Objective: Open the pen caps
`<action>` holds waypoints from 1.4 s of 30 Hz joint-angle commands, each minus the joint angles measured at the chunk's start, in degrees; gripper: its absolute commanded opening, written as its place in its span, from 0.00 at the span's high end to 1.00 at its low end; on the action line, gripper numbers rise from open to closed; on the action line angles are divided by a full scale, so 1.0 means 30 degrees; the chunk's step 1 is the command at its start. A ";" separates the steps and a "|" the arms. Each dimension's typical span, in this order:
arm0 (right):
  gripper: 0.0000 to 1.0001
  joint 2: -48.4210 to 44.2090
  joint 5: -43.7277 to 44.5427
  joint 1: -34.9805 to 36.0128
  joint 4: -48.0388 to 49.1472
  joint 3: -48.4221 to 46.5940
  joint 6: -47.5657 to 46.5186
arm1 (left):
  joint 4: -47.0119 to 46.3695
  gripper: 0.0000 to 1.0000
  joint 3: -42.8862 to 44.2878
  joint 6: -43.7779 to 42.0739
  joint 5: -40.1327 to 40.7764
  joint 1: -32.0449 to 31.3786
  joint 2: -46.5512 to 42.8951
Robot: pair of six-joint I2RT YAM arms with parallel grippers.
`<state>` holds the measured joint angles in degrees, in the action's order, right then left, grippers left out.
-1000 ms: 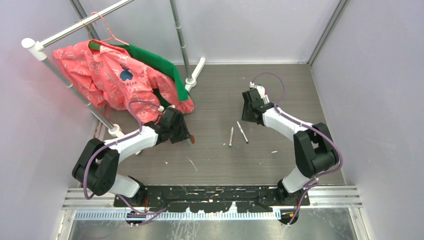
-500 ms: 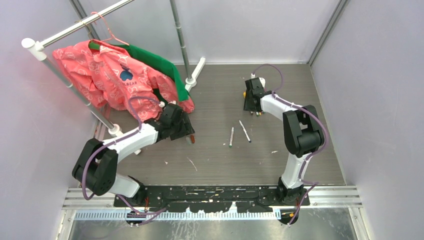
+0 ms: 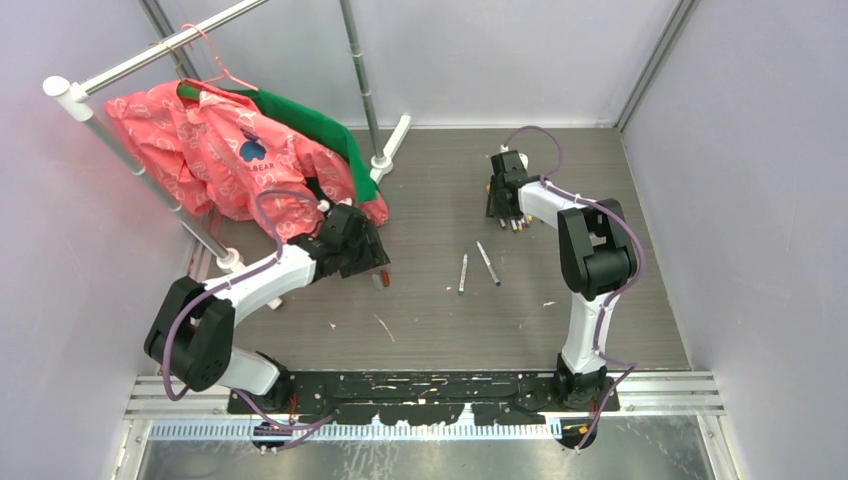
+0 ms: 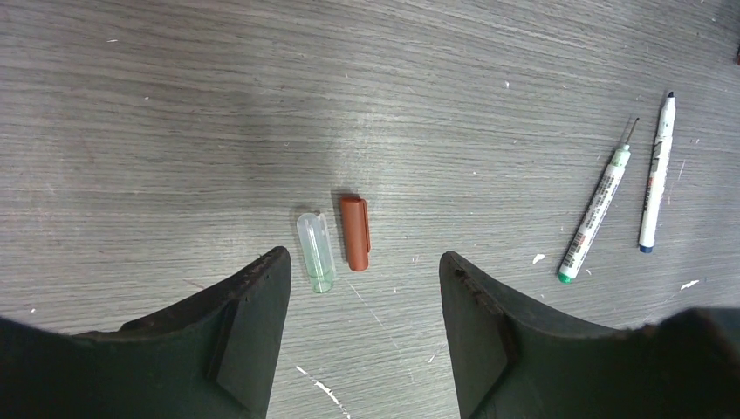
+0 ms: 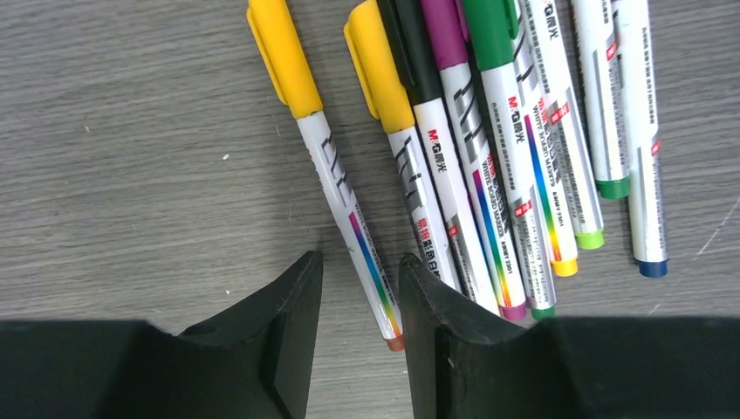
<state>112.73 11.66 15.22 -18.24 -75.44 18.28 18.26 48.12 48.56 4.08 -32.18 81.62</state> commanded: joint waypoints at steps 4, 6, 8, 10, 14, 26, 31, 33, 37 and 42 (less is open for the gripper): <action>0.61 0.0346 -0.0384 -0.0256 -0.0090 -0.0661 0.0082 | -0.0021 0.36 0.0832 -0.0227 0.0184 -0.0053 -0.0574; 0.68 0.0374 -0.0428 -0.0269 -0.0297 -0.0497 0.0208 | 0.0031 0.32 0.0834 -0.0133 0.0165 -0.0031 -0.0564; 0.77 0.0392 -0.0397 -0.0292 -0.0455 -0.0277 0.0422 | 0.0032 0.29 0.0828 -0.0051 0.0096 -0.0052 -0.0599; 0.87 0.0385 -0.0418 -0.0287 -0.0620 -0.0015 0.0642 | 0.0067 0.27 0.0836 0.0026 0.0035 -0.0027 -0.0605; 0.98 -0.0114 -0.0765 -0.0243 -0.0579 0.0778 0.0861 | 0.0217 0.00 0.0752 0.0104 -0.0033 -0.0033 -0.0938; 0.99 -0.4058 -0.2039 0.1261 -0.0601 0.1557 -0.1172 | 0.0823 0.01 0.0230 0.0514 0.0084 -0.0028 -0.2692; 0.99 -0.6180 -0.1819 0.2371 -0.1265 0.2163 -0.1516 | 0.0849 0.02 -0.0071 0.0924 -0.0416 -0.0035 -0.3652; 0.99 -0.7435 -0.1994 0.2911 -0.1402 0.2864 -0.1251 | 0.0472 0.01 -0.0409 0.1140 -0.0951 -0.0036 -0.4239; 0.99 -1.0218 -0.2615 0.4589 -0.1342 0.4834 -0.0535 | -0.1270 0.00 -0.1505 0.1792 -0.2593 -0.0067 -0.5540; 0.99 -1.2980 -0.2961 0.7050 -0.0798 0.7153 0.0381 | -0.4379 0.00 -0.2154 0.3144 -0.3739 -0.0267 -0.6021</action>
<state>78.94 4.49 32.29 -22.17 -57.65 16.86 15.68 42.28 54.13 -2.98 -32.25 64.84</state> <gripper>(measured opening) 0.091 0.994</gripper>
